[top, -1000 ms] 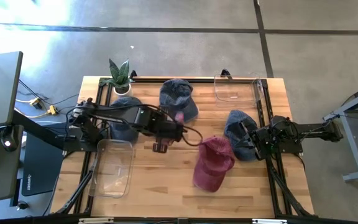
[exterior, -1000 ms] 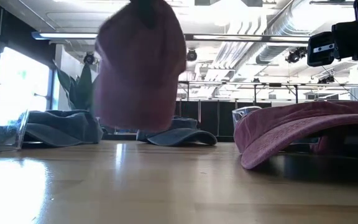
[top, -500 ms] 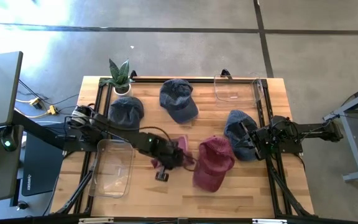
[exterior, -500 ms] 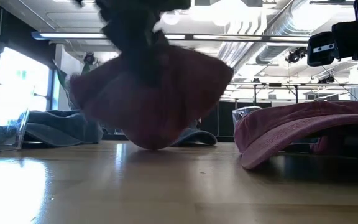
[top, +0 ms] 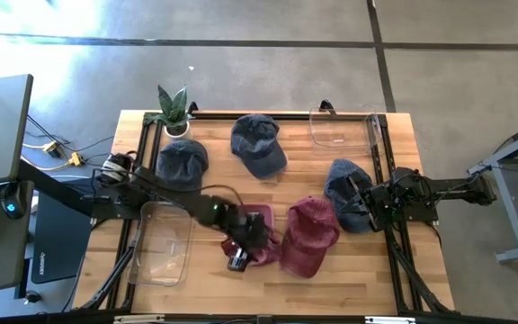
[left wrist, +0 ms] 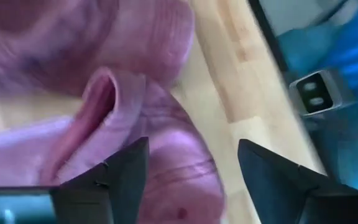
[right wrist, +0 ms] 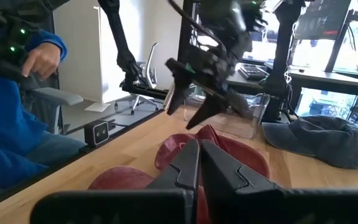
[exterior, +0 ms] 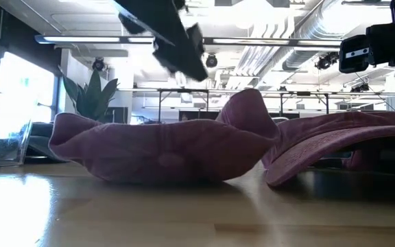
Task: Pick & Place hat
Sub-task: Put the left red cap into the bottom transparent bin
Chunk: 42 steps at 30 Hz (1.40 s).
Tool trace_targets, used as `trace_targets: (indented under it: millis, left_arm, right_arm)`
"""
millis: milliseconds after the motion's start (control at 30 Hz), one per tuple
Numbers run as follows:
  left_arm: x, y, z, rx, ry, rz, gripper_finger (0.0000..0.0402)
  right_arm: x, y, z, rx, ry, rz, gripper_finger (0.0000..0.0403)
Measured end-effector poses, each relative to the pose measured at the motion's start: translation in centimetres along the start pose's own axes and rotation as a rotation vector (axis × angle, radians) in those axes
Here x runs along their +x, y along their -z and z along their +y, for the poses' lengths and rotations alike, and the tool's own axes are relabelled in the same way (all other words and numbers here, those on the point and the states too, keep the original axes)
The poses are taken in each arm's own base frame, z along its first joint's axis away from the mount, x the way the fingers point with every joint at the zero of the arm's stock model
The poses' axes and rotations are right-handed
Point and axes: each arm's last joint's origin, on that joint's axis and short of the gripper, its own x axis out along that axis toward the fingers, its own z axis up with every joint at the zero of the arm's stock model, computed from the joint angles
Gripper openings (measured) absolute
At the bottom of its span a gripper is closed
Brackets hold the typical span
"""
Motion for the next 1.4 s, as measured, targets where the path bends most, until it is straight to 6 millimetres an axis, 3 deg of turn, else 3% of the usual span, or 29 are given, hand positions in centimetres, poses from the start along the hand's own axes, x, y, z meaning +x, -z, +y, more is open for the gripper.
trace_targets:
  millis: [133, 267, 500, 733, 967, 1067, 1200, 1300, 1400]
  left_arm:
    - [0.2, 0.0, -4.1, 0.215, -0.149, -0.019, 0.0247]
    - [1.7, 1.3, -7.4, 0.301, -0.263, -0.009, 0.0239]
    - [6.6, 3.8, -10.6, 0.309, -0.401, -0.047, 0.02]
    - [8.3, 5.0, -9.6, 0.12, -0.527, -0.045, 0.0137]
    - [8.1, 5.3, -5.8, -0.295, -0.613, -0.019, 0.0099]
    - [8.3, 4.7, -4.5, -0.396, -0.477, 0.024, 0.0109]
    - [8.5, 3.6, -3.2, -0.454, -0.197, 0.082, 0.0152]
    - [7.5, 2.4, -2.2, -0.498, -0.006, 0.18, 0.0185]
    - [5.8, 0.1, -1.6, -0.497, 0.027, 0.211, 0.0202]
  right_arm:
    - [0.0, 0.0, 0.0, 0.0, 0.0, 0.0, 0.0012]
    - [0.0, 0.0, 0.0, 0.0, 0.0, 0.0, 0.0012]
    - [0.0, 0.0, 0.0, 0.0, 0.0, 0.0, 0.0012]
    - [0.0, 0.0, 0.0, 0.0, 0.0, 0.0, 0.0012]
    - [0.0, 0.0, 0.0, 0.0, 0.0, -0.001, 0.0012]
    - [0.0, 0.0, 0.0, 0.0, 0.0, 0.0, 0.0012]
    - [0.0, 0.0, 0.0, 0.0, 0.0, -0.001, 0.0012]
    - [0.0, 0.0, 0.0, 0.0, 0.0, -0.001, 0.0012]
    - [0.0, 0.0, 0.0, 0.0, 0.0, -0.001, 0.0012]
